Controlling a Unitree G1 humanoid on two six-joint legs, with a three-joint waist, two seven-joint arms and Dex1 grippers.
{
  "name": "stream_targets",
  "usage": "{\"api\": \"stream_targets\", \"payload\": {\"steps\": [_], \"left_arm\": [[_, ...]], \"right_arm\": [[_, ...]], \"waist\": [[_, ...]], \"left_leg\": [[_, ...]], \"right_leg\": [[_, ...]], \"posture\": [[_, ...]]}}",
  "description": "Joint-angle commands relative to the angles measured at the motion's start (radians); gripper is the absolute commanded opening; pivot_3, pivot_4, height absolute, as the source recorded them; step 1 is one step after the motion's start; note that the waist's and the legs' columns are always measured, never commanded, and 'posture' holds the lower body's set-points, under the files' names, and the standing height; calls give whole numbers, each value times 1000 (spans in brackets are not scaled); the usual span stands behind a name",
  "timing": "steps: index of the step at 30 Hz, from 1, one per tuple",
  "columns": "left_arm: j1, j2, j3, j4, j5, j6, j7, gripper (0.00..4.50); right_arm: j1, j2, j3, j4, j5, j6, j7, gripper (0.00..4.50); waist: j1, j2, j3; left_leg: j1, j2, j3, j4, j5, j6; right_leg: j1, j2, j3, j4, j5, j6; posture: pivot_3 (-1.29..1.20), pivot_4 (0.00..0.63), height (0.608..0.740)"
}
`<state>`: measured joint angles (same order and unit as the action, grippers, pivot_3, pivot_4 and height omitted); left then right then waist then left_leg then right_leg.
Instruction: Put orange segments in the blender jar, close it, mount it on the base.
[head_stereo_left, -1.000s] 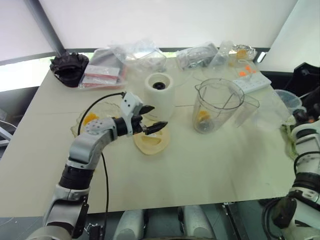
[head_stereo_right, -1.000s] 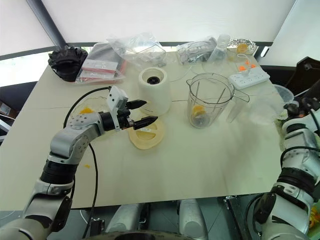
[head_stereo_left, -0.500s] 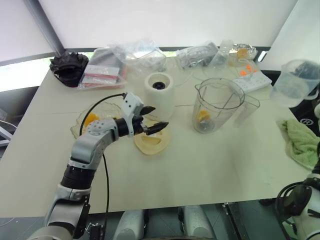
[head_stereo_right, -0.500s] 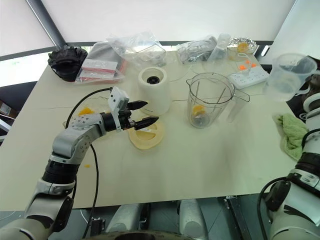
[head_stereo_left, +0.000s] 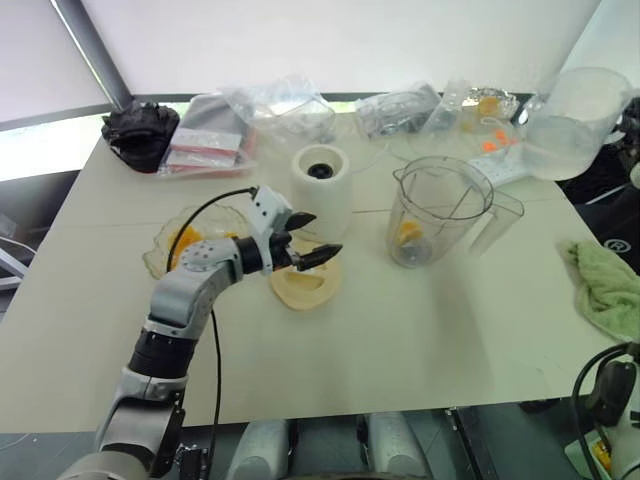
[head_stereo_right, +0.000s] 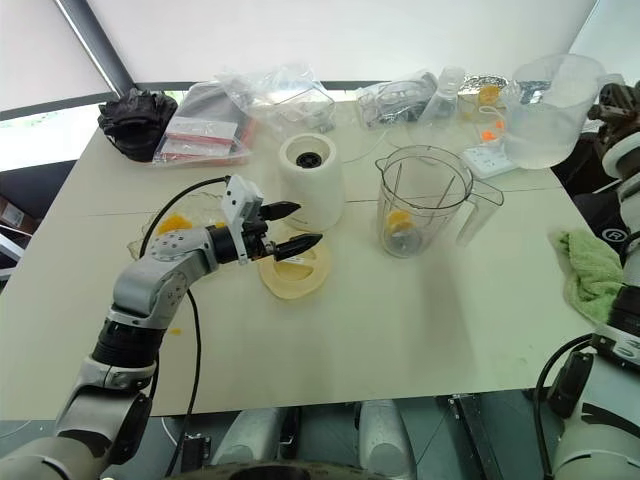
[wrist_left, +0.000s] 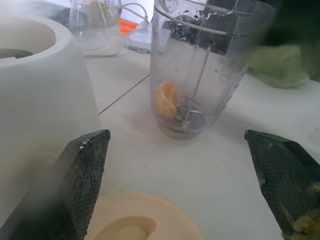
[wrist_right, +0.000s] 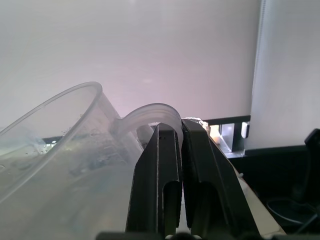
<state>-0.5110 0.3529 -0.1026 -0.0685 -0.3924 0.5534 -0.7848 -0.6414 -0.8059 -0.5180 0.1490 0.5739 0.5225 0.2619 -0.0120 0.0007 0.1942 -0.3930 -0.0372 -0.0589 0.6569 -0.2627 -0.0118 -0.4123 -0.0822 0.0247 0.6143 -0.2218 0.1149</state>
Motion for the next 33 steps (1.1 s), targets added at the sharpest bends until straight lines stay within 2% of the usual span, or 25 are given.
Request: {"api": "stream_targets", "payload": {"steps": [1,18,33], "left_arm": [[-22,-1,7,-12,0,-26,-3,4500],[-29,-6,12,1,8,-36,8,4500],[-23,-22,27,1,-6,-58,9,4500]], "right_arm": [[-2,-38,-15,-92,-23,-46,30,62],[74,-52,44,-158,-210,-199,144,62],[105,-81,99,-170,-309,-306,233,62]], "waist": [[1,0,0],[-1,0,0],[-1,0,0]], "left_leg": [[0,0,0,0,0,0],[0,-1,1,-6,0,0],[0,-1,1,-6,0,0]], "right_leg": [[0,0,0,0,0,0],[-3,0,0,0,1,1],[-4,0,0,0,1,1]], "posture": [[0,150,740],[0,150,740],[0,150,740]]}}
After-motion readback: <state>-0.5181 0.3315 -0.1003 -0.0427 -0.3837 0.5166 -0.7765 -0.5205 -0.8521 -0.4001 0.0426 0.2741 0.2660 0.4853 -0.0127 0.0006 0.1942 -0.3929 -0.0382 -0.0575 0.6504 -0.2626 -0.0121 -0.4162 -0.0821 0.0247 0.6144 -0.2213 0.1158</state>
